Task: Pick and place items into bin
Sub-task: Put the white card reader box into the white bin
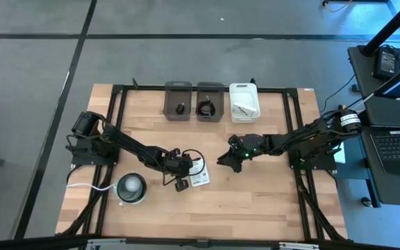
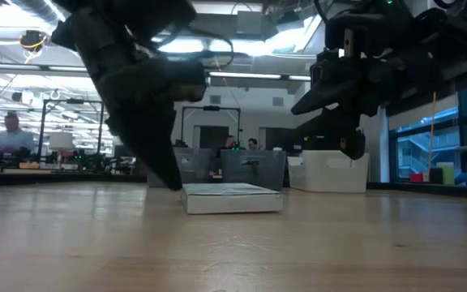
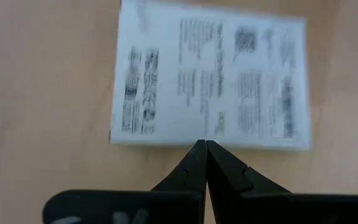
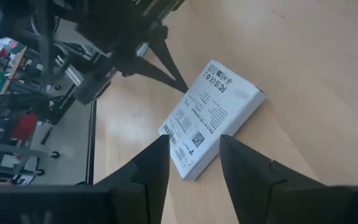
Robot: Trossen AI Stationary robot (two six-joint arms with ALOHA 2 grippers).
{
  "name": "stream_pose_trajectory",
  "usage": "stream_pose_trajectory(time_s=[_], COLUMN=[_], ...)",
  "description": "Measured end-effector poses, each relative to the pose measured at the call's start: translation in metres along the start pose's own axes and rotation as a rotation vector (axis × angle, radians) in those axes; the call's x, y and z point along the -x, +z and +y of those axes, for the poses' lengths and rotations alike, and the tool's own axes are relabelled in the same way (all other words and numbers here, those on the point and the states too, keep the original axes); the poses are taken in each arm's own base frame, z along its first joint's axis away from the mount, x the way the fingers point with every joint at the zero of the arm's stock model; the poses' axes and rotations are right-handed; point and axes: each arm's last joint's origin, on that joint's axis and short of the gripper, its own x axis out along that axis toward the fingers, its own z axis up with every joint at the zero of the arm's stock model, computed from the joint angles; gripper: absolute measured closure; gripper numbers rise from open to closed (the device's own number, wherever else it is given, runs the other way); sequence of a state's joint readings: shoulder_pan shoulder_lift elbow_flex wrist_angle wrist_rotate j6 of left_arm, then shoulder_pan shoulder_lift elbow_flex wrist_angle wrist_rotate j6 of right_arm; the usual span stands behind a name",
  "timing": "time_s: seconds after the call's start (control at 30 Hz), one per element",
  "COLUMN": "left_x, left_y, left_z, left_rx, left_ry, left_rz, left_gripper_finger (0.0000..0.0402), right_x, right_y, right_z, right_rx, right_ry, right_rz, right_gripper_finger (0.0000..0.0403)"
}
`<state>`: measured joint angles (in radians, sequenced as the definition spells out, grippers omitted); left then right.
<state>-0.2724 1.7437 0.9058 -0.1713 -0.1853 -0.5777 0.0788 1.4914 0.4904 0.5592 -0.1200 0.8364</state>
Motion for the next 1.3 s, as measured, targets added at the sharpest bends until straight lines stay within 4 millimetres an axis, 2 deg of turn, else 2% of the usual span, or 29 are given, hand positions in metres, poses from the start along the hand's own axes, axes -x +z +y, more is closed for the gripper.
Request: stream_pose_trajectory(time_s=[0.2,0.33,0.6,1.03,1.3], left_x=[-0.011,-0.011,-0.009,0.003,0.002], left_y=[-0.005,-0.005,-0.008,0.003,0.004], left_z=[0.0,0.0,0.002,0.008,0.009], left_rx=[-0.001,0.006,0.047,0.064,0.056], left_ry=[0.001,-0.002,-0.004,0.045,0.037], left_rz=[0.032,0.031,0.088,0.0,0.003], left_gripper_finger=[0.0398,0.0398,0.0398,0.0398,0.0398], right_x=[0.0,0.0,0.0,0.0,0.0], right_y=[0.0,0.0,-0.002,-0.004,-0.004], right_z=[0.0,0.0,-0.002,-0.004,-0.004], right_rx=[0.0,0.0,-0.023,-0.024,-0.025], right_ry=[-0.001,-0.002,-0.022,-0.041,-0.042], right_rz=[0.001,0.003,0.022,0.038,0.039], right_gripper_finger=[0.0257,0.0257,0.0257,0.0257,0.0257])
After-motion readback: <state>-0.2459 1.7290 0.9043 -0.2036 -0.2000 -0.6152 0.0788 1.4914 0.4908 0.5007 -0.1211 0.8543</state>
